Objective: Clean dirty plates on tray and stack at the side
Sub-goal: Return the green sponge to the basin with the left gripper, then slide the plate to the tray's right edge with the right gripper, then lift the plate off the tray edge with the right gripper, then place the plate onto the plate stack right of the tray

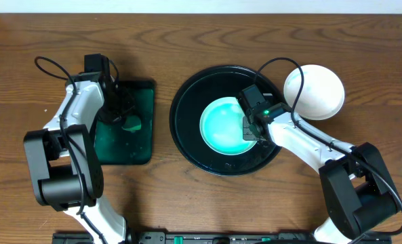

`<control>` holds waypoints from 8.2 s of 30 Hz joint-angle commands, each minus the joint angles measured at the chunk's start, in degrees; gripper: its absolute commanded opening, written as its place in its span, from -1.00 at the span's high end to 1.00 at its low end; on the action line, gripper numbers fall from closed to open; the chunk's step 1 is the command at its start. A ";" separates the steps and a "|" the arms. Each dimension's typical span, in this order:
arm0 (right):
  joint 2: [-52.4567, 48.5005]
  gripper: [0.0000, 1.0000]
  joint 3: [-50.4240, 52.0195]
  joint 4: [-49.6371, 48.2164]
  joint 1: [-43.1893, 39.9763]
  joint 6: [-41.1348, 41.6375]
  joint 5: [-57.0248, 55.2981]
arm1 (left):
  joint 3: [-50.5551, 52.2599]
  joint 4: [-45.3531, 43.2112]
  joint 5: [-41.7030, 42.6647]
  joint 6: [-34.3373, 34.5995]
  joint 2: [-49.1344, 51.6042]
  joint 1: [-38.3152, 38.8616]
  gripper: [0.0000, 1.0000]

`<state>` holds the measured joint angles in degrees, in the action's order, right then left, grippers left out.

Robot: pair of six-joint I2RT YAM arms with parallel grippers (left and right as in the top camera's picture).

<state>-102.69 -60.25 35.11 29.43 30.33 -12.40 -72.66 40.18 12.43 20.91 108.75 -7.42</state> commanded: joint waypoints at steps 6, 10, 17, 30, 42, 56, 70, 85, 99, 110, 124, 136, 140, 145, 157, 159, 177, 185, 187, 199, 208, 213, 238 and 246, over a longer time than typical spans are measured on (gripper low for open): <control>-0.04 0.98 0.68 -0.26 0.87 -2.05 2.82 | -0.66 0.52 -1.90 -0.79 -0.76 -0.22 -0.40; -0.04 0.97 0.68 -1.81 0.87 -2.40 2.82 | -0.66 1.16 -1.53 -0.98 -2.62 -0.20 -0.40; -0.02 0.97 0.68 -9.46 0.90 -6.69 2.75 | -0.66 2.73 -1.09 -0.98 -9.46 -0.09 -0.40; 13.49 0.97 0.57 -12.20 1.31 -12.24 -11.54 | -0.63 10.32 -0.02 -0.94 -17.66 2.58 -0.62; 18.84 0.97 0.57 -20.15 2.32 -41.16 -14.80 | -0.63 10.36 0.44 -0.94 -17.66 3.02 -0.63; 16.48 0.06 1.11 -1.42 -3.30 7.74 -4.28 | -0.63 10.58 0.42 -0.96 -17.66 3.02 -0.63; 5.03 0.17 1.11 0.07 -9.11 23.50 5.22 | -0.07 10.78 0.39 -0.96 -17.66 3.02 -0.64; -0.96 0.05 1.11 -8.07 -11.74 24.72 5.20 | 0.20 10.82 0.39 -0.98 -17.66 3.02 -0.64; -6.38 0.98 1.11 -14.01 -11.76 21.42 4.94 | 0.20 11.04 0.39 -0.96 -17.66 3.02 -0.64; -3.48 0.98 1.09 -14.69 -10.27 4.26 0.07 | 0.20 11.04 0.39 -0.96 -17.66 3.02 -0.64; 6.08 0.98 1.09 -13.79 -0.85 -8.55 -21.73 | 0.17 11.04 0.39 -0.96 -17.66 3.02 -0.64; 11.34 0.98 1.09 -16.39 2.89 -20.00 -33.88 | 0.20 11.02 0.39 -0.96 -17.66 3.02 -0.64; 14.32 0.98 1.09 -17.44 3.41 -23.39 -33.86 | 0.17 11.04 0.39 -0.96 -17.66 3.02 -0.64; 17.51 0.98 1.09 -19.06 4.83 -31.15 -33.99 | 0.20 11.04 0.39 -0.96 -17.66 3.02 -0.64; 18.58 0.98 1.09 -24.83 13.31 -67.91 -41.40 | 0.20 11.02 0.39 -0.98 -17.66 3.02 -0.64; 18.58 0.98 1.09 -25.66 14.34 -73.29 -43.32 | 0.20 11.02 0.39 -0.98 -17.66 3.02 -0.64; 18.56 0.98 1.09 -29.20 19.67 -91.45 -54.66 | 0.20 11.04 0.39 -0.98 -17.66 3.02 -0.64; 17.53 0.98 1.09 -30.45 22.91 -87.32 -58.34 | 0.20 11.45 0.37 -0.98 -17.66 3.02 -0.65; 17.49 0.98 1.11 -29.40 23.17 -83.60 -58.01 | 0.20 11.69 0.37 -1.01 -17.66 3.02 -0.65; 17.18 0.98 1.11 -18.27 19.80 -49.86 -48.39 | 0.20 11.96 0.37 -0.98 -17.66 3.02 -0.64; 17.68 0.98 0.90 -15.19 9.40 -15.72 -33.64 | 0.20 12.02 0.37 -1.01 -17.66 3.02 -0.64; 18.29 0.98 0.70 -14.80 0.48 -8.22 -28.57 | 0.20 12.00 0.35 -0.98 -17.66 3.02 -0.64; 9.88 0.98 0.96 -11.74 -38.88 1.38 -4.37 | 0.20 11.93 0.35 -0.96 -17.62 3.02 -0.64; 1.66 0.98 0.96 -18.29 -38.23 1.62 1.20 | 0.22 11.91 0.35 -0.96 -17.27 3.02 -0.64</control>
<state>-98.83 -59.07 18.44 -9.08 31.03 -14.90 -72.66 52.07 12.95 20.69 91.35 -4.64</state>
